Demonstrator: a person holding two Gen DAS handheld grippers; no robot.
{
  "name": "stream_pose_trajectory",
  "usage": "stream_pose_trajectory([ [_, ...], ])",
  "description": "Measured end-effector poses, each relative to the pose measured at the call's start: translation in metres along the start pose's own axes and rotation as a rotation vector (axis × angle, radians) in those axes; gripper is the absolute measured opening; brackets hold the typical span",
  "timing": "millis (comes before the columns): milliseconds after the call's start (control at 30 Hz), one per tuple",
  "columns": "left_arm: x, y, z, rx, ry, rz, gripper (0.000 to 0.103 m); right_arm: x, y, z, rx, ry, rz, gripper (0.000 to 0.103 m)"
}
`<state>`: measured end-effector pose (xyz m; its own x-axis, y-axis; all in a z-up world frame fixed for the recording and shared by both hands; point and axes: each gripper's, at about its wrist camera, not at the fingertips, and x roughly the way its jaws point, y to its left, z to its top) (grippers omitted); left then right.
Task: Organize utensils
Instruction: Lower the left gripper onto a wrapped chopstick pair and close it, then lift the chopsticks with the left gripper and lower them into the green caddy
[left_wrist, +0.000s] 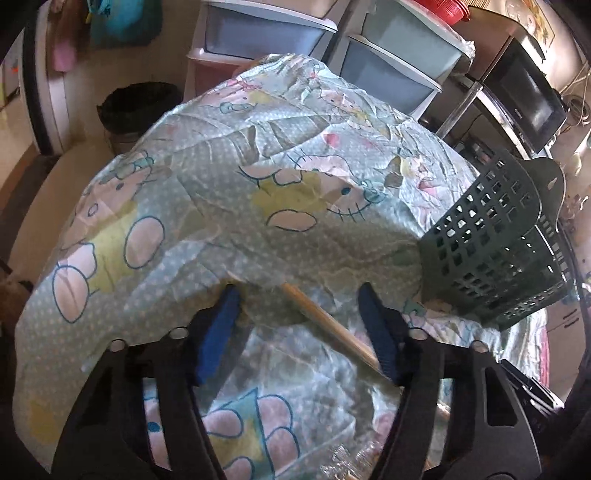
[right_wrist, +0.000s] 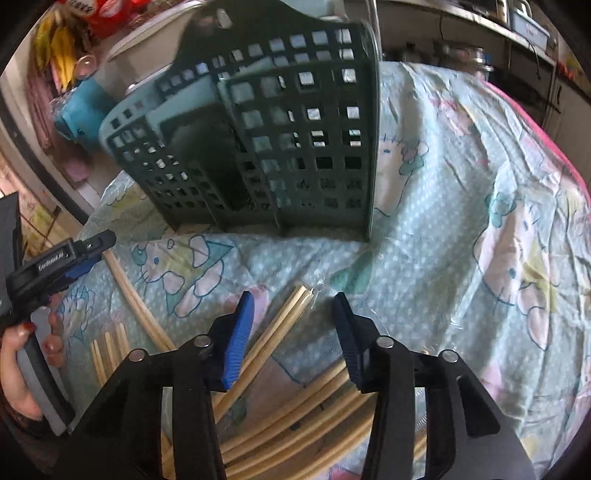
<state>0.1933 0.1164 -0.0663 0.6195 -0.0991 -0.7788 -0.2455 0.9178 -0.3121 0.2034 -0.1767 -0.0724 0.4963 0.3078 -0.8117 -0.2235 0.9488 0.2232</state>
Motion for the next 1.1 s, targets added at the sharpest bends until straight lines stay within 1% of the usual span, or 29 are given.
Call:
stream_pose_trajectory([
  [33,0.000,0.000,0.000,0.003,-0.003,0.003,0.045,0.001,-0.001,0.001,0.008,0.001,0.000,0.035],
  [67,0.000,0.001,0.000,0.009,-0.010,0.006,0.042,0.002,-0.003,0.002,0.022,0.001,0.003,0.032],
  [133,0.002,0.002,0.001,0.023,-0.018,0.020,0.031,0.003,-0.007,0.004,0.043,0.007,0.009,0.022],
  [167,0.002,0.002,0.001,0.028,-0.022,0.030,0.029,0.003,-0.008,0.005,0.045,0.005,0.012,0.020],
  [233,0.003,0.002,0.002,0.032,-0.028,0.039,0.020,0.002,-0.011,0.006,0.055,0.000,0.022,0.014],
  [267,0.003,0.003,0.003,0.033,-0.029,0.041,0.018,0.001,-0.013,0.006,0.058,-0.004,0.027,0.012],
  [300,0.003,0.004,0.003,0.031,-0.030,0.039,0.015,-0.001,-0.015,0.007,0.058,-0.009,0.036,0.008],
  [333,0.002,0.005,0.004,0.027,-0.031,0.035,0.010,-0.004,-0.017,0.008,0.057,-0.012,0.043,0.007],
  [400,0.002,0.008,0.006,0.019,-0.027,0.017,0.007,-0.011,-0.022,0.013,0.058,-0.017,0.066,0.007],
  [433,0.001,0.009,0.007,0.015,-0.025,0.007,0.003,-0.014,-0.025,0.015,0.060,-0.022,0.074,0.007],
  [500,-0.005,0.010,0.008,0.013,-0.027,-0.022,0.003,-0.024,-0.025,0.022,0.054,-0.036,0.089,0.007],
  [633,-0.026,0.004,0.013,0.022,-0.066,-0.074,0.003,-0.048,-0.027,0.028,0.033,-0.083,0.126,0.006],
  [733,-0.049,-0.008,0.019,0.046,-0.107,-0.121,0.003,-0.062,-0.026,0.033,0.003,-0.126,0.150,0.006],
  [900,-0.097,-0.039,0.027,0.112,-0.187,-0.222,0.003,-0.098,-0.012,0.039,-0.054,-0.219,0.193,0.006],
  [1067,-0.129,-0.076,0.031,0.189,-0.221,-0.316,0.002,-0.137,-0.004,0.043,-0.101,-0.314,0.231,0.005],
  [1100,-0.133,-0.082,0.031,0.206,-0.227,-0.325,0.002,-0.141,0.001,0.045,-0.108,-0.328,0.233,0.005],
])
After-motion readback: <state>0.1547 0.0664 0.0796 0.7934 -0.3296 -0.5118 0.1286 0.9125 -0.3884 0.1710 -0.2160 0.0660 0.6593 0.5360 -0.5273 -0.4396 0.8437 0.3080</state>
